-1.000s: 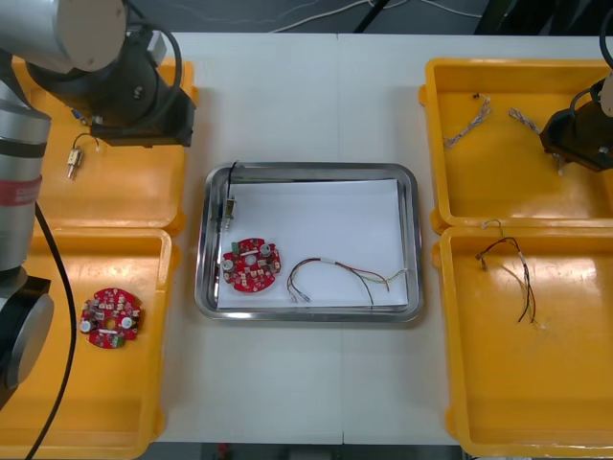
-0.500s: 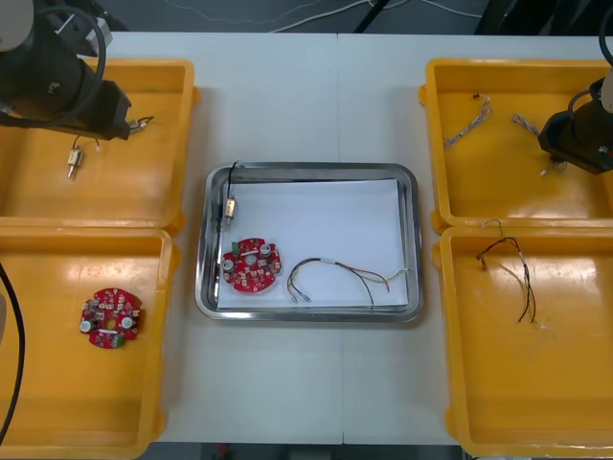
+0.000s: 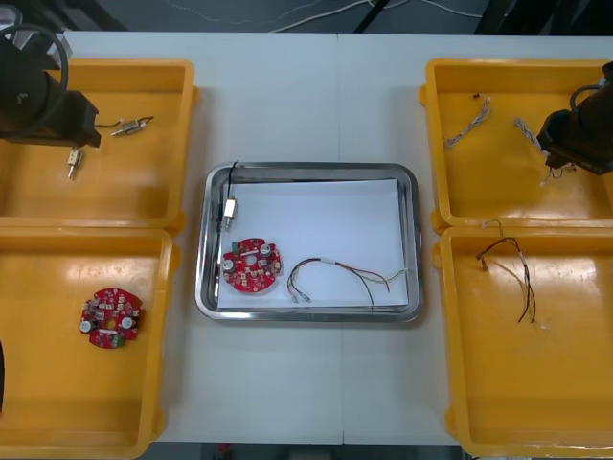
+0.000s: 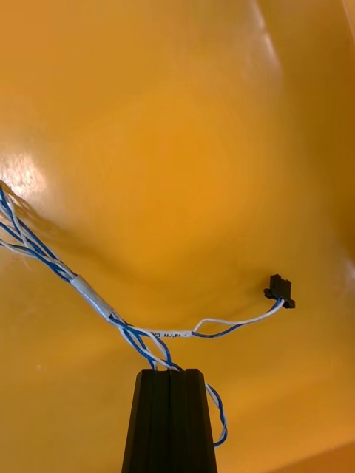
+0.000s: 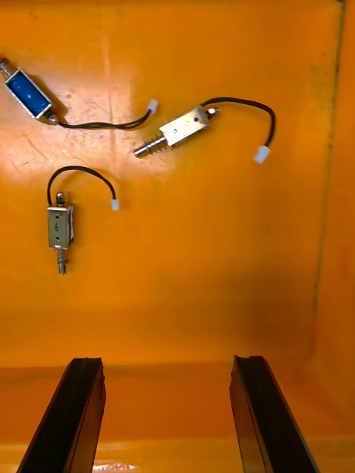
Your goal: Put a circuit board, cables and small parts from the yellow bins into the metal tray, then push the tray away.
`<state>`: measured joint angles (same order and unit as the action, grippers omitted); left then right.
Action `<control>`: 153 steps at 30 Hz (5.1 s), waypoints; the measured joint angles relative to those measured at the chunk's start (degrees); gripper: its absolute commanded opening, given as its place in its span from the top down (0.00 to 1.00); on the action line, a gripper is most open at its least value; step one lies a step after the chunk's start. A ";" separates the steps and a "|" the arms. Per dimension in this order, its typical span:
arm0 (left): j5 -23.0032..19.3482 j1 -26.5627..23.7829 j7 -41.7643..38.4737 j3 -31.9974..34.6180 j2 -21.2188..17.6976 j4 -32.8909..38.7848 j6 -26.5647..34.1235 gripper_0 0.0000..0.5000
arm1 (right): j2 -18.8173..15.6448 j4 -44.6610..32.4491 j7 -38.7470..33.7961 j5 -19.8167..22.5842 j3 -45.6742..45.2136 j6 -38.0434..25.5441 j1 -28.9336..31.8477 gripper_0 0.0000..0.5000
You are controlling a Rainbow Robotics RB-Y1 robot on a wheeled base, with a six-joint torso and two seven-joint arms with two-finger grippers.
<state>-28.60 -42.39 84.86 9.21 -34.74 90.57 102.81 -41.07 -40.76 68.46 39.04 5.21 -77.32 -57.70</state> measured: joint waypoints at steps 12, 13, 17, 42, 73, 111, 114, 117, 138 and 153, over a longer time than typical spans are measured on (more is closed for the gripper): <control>0.58 0.06 0.26 0.72 -1.51 -5.28 -5.97 0.00 | 0.00 -0.09 0.00 2.02 -0.48 -5.82 0.03 1.00; 0.63 0.06 0.27 0.72 -1.73 -5.47 -6.28 0.00 | 0.00 -0.09 0.00 2.19 -0.48 -5.82 0.05 1.00; 0.62 0.06 0.31 0.72 -2.78 -6.33 -8.32 0.00 | 0.00 -0.15 0.00 2.28 -0.48 -5.82 0.12 1.00; 0.98 0.06 4.66 0.56 -4.11 -13.98 -16.91 0.00 | 0.00 -4.91 17.31 1.43 -0.48 -6.07 0.16 0.10; 2.19 -0.35 6.09 -2.42 -1.00 -27.50 -30.38 0.00 | 0.98 -0.29 31.76 1.40 1.58 5.39 0.19 0.10; 4.82 -7.44 10.80 -2.42 0.18 -39.68 -30.38 0.00 | 2.84 3.88 31.77 1.22 2.12 10.37 0.21 1.00; 4.82 -8.33 10.91 -2.42 0.18 -41.57 -30.38 0.00 | 2.84 3.88 31.78 1.20 2.26 10.41 0.21 1.00; 4.83 -9.02 10.91 -2.43 0.18 -42.57 -30.38 0.00 | 2.84 3.88 31.79 1.18 2.31 10.43 0.21 1.00; 4.92 -9.21 10.91 -3.22 0.19 -42.57 -30.38 1.00 | 0.97 -6.89 35.38 -0.03 2.15 -1.84 0.22 1.00; 4.86 -9.38 10.91 -3.18 0.20 -38.29 -21.11 1.00 | -1.23 -18.18 39.14 -1.00 -5.02 -14.98 0.38 1.00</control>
<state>-23.73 -51.77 95.77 6.03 -34.54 52.28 81.70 -42.30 -58.94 107.60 38.04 0.18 -92.30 -57.32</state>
